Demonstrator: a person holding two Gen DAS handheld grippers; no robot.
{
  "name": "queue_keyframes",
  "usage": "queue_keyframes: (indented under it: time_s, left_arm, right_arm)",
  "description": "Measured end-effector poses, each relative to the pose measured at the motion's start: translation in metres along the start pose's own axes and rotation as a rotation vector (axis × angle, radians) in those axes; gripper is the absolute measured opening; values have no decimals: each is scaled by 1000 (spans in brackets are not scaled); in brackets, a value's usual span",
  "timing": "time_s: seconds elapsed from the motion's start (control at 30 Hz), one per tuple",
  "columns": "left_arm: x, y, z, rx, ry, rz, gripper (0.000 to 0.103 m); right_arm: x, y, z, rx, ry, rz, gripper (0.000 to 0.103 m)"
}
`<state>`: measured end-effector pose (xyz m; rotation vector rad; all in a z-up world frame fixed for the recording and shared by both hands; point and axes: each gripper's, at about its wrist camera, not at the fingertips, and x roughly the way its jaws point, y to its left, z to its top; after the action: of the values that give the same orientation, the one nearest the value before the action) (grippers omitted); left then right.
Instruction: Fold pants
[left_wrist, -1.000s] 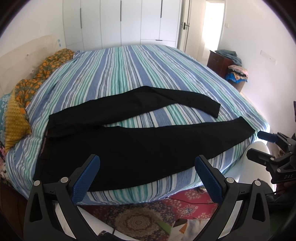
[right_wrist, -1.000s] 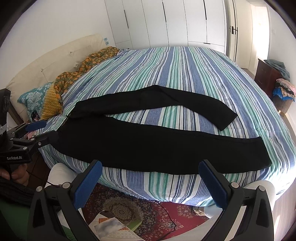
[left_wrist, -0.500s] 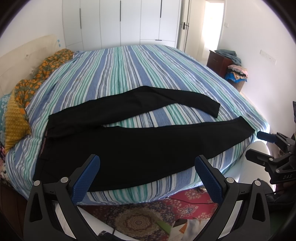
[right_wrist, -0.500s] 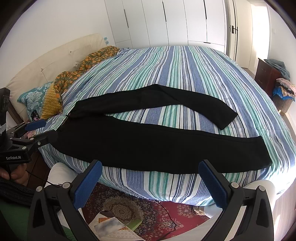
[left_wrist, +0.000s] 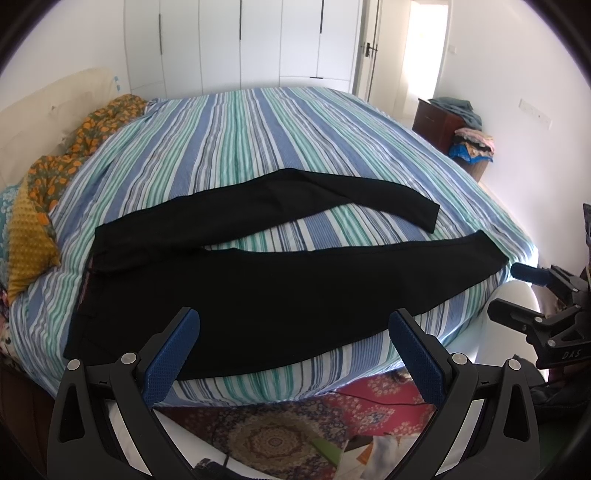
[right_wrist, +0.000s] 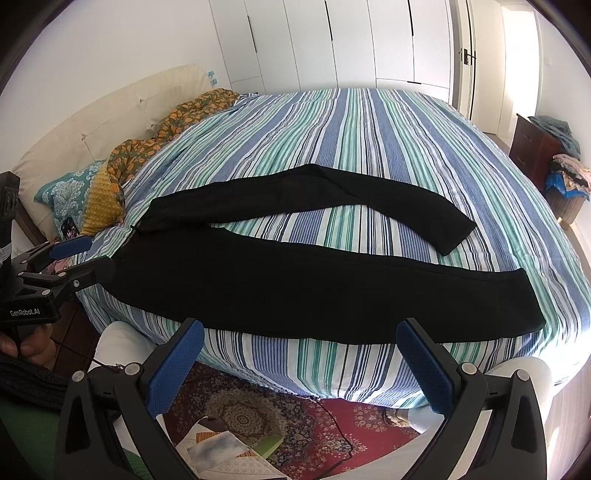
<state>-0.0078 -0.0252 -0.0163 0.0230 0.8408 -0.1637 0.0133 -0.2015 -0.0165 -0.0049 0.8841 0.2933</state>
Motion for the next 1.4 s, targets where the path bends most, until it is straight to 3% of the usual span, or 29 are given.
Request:
queue_keyframes:
  time_s: [1.4]
  left_arm:
    - [4,2,0,-4,17,-8,102]
  right_arm:
    - [8,1,-3,0,20,2,103]
